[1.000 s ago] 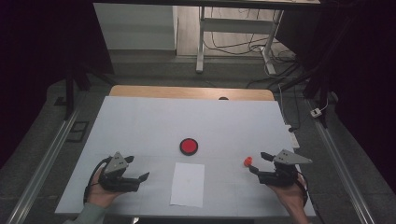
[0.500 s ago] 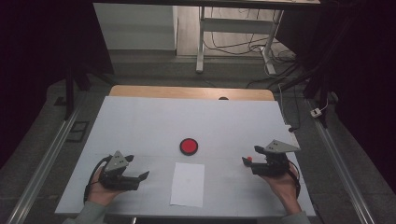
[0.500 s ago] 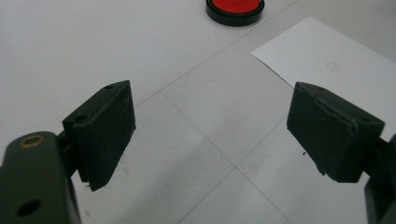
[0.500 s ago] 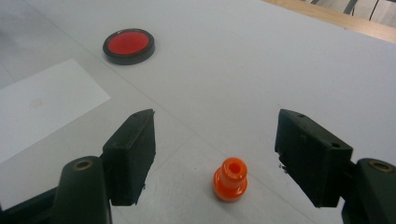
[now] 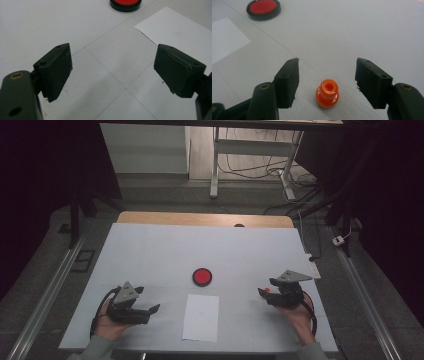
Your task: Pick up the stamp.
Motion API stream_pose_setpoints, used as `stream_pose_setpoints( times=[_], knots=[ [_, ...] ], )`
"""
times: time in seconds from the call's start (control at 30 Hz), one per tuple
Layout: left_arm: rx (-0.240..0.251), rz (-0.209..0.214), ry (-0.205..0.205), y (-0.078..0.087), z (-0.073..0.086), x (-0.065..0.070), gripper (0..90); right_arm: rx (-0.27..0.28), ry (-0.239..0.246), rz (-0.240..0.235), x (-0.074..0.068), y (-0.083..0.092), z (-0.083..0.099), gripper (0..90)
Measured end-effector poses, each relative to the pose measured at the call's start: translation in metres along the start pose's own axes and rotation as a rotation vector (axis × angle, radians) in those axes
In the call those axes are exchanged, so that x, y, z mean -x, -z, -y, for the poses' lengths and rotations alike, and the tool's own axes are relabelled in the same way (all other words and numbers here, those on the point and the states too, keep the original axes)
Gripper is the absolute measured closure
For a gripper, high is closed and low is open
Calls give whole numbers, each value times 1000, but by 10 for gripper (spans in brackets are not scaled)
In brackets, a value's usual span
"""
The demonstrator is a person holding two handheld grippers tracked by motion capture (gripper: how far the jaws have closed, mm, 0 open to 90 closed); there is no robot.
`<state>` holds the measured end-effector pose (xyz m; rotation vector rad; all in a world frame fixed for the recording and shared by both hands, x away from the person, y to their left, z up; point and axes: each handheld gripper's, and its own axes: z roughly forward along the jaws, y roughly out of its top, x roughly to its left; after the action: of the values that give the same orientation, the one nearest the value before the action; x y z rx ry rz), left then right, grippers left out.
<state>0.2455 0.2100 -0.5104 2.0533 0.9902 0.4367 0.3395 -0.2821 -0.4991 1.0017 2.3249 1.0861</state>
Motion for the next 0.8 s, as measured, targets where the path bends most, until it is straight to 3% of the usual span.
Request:
stream_pose_setpoints(
  times=[0.53, 0.8],
  knots=[
    [-2, 2, -7, 0, 0, 1, 153, -20, 2, -3, 2, -2, 8, 553],
    [-6, 2, -6, -1, 0, 1, 152, -19, 15, -13, 2, -3, 9, 712]
  ],
)
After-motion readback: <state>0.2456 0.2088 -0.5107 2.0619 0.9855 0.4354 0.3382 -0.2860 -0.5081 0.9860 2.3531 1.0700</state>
